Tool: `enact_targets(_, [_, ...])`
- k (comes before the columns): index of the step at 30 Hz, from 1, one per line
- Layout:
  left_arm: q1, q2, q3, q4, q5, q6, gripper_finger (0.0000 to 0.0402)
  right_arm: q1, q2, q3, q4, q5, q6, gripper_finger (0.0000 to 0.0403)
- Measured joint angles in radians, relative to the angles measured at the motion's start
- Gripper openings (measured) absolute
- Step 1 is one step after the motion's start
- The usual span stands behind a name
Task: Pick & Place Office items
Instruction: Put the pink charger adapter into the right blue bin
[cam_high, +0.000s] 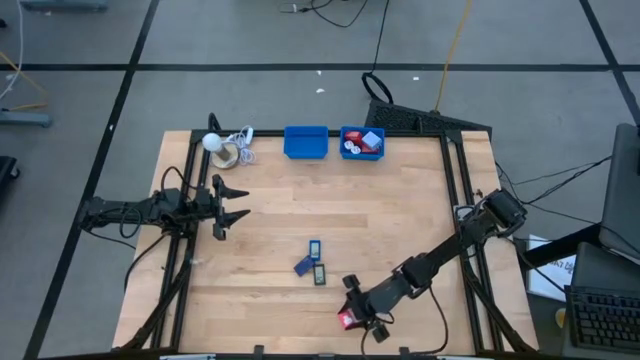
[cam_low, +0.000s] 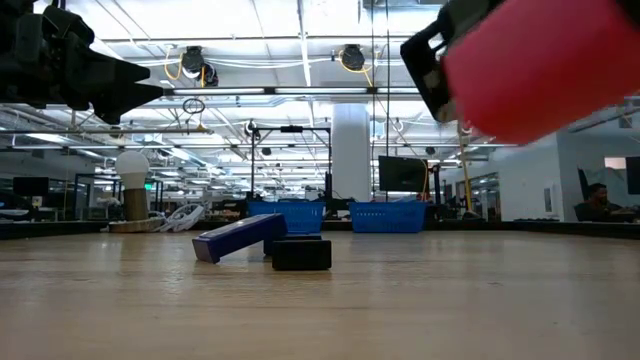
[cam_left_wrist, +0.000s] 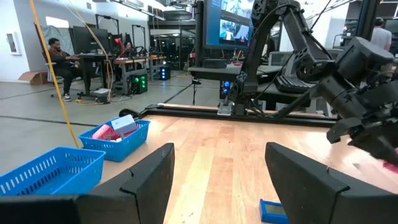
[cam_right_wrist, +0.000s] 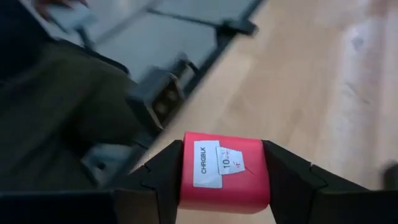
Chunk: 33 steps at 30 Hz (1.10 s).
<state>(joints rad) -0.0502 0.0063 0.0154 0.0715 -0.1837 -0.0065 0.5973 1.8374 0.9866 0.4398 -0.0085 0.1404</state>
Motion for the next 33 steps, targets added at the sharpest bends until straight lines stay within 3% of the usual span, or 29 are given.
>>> enact_targets(14, [0.0,0.0,0.0,0.0,0.0,0.001,0.0255,-0.028,0.0,-0.133,0.537,-0.453,0.135,0.0171])
enact_targets(21, [0.0,0.0,0.0,0.0,0.0,0.001,0.0255,-0.025,0.0,-0.174,0.741,-0.629,0.169,0.0171])
enact_targets(33, [0.0,0.0,0.0,0.0,0.0,0.001,0.0255,-0.021,0.0,-0.202,0.813,-0.647,0.177,0.0171])
